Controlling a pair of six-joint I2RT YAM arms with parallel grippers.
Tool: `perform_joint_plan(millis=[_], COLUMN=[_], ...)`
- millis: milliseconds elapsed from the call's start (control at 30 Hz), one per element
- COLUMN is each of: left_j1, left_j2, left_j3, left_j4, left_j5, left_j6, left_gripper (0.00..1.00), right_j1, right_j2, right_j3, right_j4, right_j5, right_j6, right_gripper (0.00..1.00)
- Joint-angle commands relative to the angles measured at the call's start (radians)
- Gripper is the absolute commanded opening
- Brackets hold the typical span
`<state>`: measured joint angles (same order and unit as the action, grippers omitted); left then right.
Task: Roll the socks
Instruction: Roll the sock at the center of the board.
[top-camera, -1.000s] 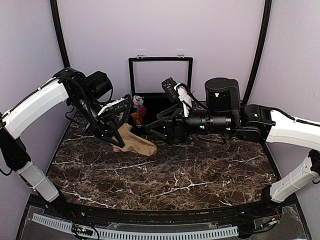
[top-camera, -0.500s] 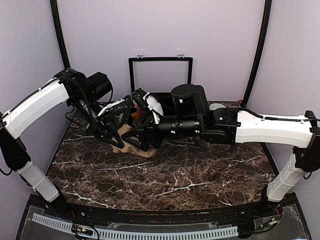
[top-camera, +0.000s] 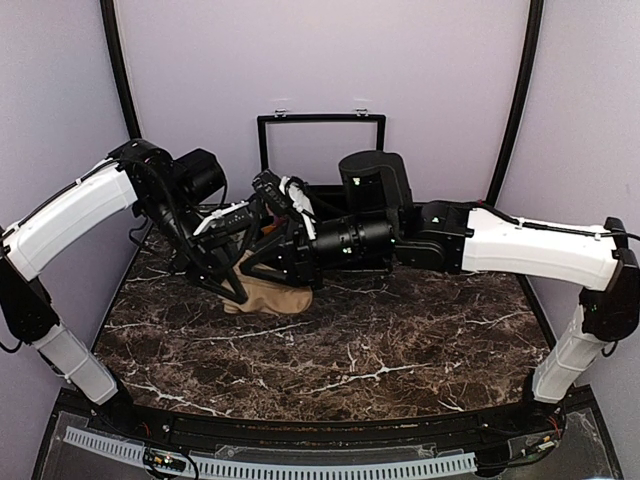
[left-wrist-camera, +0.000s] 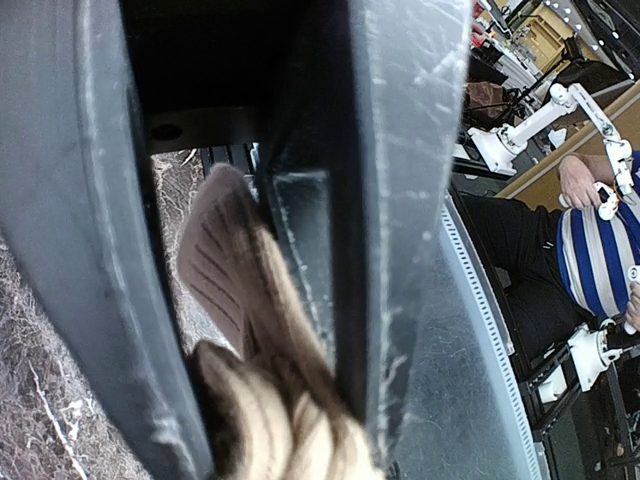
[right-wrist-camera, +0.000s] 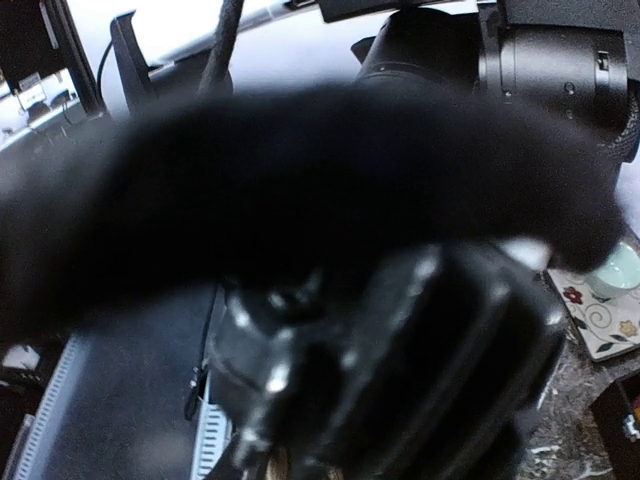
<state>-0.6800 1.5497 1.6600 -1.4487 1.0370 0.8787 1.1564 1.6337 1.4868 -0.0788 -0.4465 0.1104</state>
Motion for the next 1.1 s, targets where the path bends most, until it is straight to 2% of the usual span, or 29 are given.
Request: perform_joint_plan(millis=[0,100,167,200,233,267,333,433,567,733,800,867,1067], left_j1=[-0.015,-0.016,-0.015,-0.015,-0.014,-0.012,-0.008,-0.002,-0.001,0.014,0.016,0.018,0.016], left_j2=[-0.043,-0.039,-0.037,-0.036,-0.036,-0.037,-0.042,-0.055,-0.053,-0.090,-0.102,-0.110,-0.165], left_j3=[0.039,0.049,0.060,0.064,0.066,0.071,0.082,0.091,0.094,0.047,0.041,0.029,-0.043], left_j4=[-0.016,-0.016,-0.015,-0.008,0.015,0.036,0.054,0.132,0.170,0.295,0.321,0.343,0.420], left_j5=[0.068,0.069,0.051,0.033,-0.002,-0.033,-0.095,-0.207,-0.333,-0.449,-0.509,-0.578,-0.657], left_j6=[-0.019,-0.024,-0.026,-0.040,-0.073,-0.089,-0.100,-0.166,-0.207,-0.287,-0.300,-0.307,-0.274], left_gripper=[0.00,0.00,0.03,0.32,0.66,0.84,0.98,0.99,0.99,0.85,0.71,0.59,0.58], right_j1=[-0.013,-0.015,-0.015,-0.014,-0.014,-0.011,-0.005,0.009,0.061,0.149,0.172,0.186,0.218], right_j2=[0.042,0.041,0.036,0.031,0.025,0.018,0.001,-0.030,-0.033,0.038,0.071,0.096,0.157], right_j3=[0.066,0.066,0.053,0.041,0.023,0.005,-0.030,-0.092,-0.095,0.008,0.050,0.077,0.121], right_j4=[-0.033,-0.038,-0.040,-0.034,-0.023,-0.007,0.032,0.106,0.149,0.141,0.129,0.137,0.203], right_j5=[-0.092,-0.102,-0.090,-0.076,-0.054,-0.023,0.066,0.239,0.483,0.732,0.861,0.914,1.007], right_j6=[-0.020,-0.004,0.017,0.031,0.046,0.062,0.099,0.142,0.131,0.104,0.120,0.150,0.227], right_gripper=[0.16,0.00,0.00,0.00,0.00,0.00,0.00,0.00,0.00,0.00,0.00,0.00,0.00])
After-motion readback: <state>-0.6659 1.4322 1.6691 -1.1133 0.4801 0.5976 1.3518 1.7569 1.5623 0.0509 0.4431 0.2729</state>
